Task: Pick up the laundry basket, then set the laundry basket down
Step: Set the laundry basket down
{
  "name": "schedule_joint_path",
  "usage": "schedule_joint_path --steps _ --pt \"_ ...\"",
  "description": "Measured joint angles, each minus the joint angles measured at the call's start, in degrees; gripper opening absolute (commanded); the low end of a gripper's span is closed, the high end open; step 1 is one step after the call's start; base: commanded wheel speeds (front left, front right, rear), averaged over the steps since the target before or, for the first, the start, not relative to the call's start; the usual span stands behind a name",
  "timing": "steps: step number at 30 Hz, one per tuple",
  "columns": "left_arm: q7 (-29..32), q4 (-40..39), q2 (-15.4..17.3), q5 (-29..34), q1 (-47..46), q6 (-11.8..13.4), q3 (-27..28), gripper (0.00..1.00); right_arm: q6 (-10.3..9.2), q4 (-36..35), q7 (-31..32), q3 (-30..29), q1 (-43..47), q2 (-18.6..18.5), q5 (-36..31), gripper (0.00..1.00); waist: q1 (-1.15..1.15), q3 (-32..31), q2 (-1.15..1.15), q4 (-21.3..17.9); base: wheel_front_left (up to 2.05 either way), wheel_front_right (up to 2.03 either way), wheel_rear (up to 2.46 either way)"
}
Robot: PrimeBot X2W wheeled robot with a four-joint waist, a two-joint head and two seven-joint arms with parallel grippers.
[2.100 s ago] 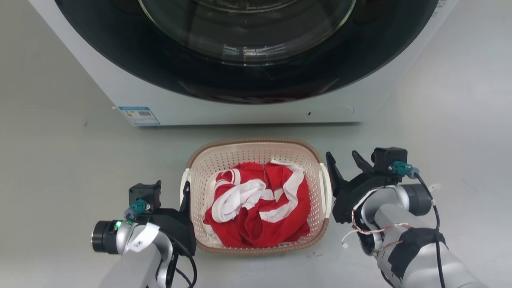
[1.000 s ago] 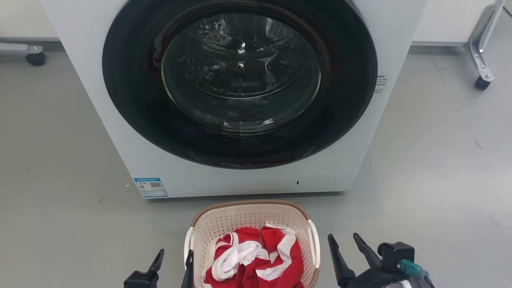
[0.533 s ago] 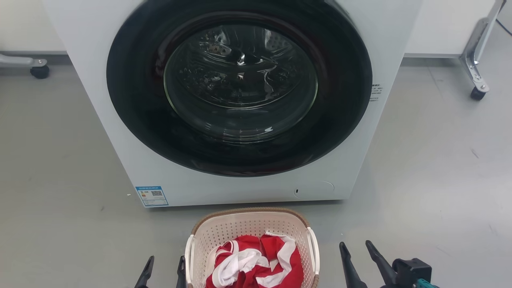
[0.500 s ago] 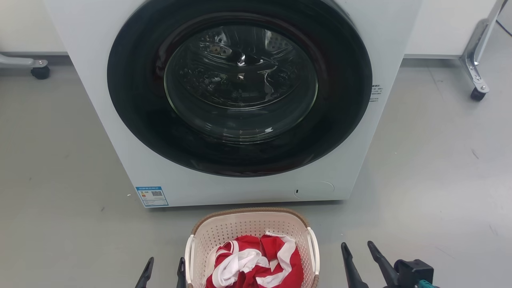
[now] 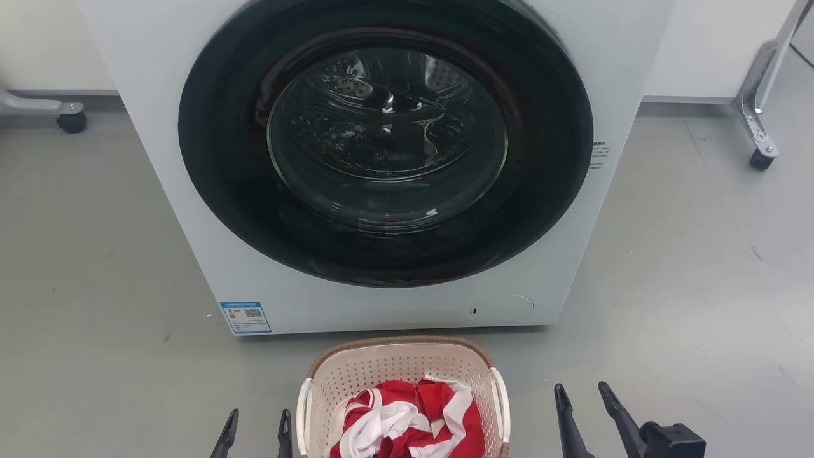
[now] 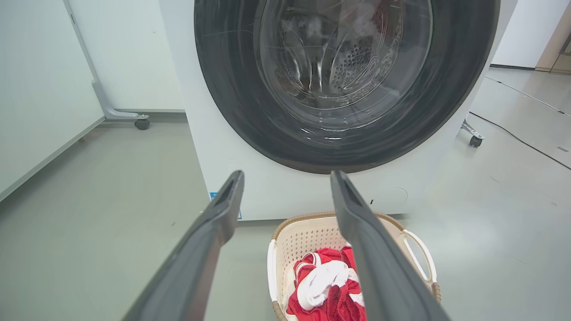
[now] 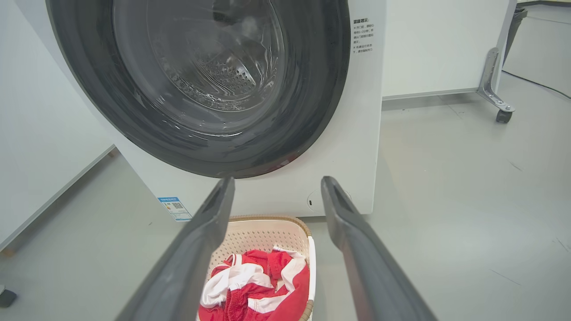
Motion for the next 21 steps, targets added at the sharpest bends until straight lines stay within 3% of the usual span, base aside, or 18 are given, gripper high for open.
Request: schedule_joint_path --steps 21 --pt "0.00 -3.54 -0.96 2.87 2.05 0.00 1.26 1.00 0.00 -4.25 0.00 -3.18 3.50 1.63 -5.32 1.00 0.00 -0.82 0.00 -0.12 0.00 0.00 0.00"
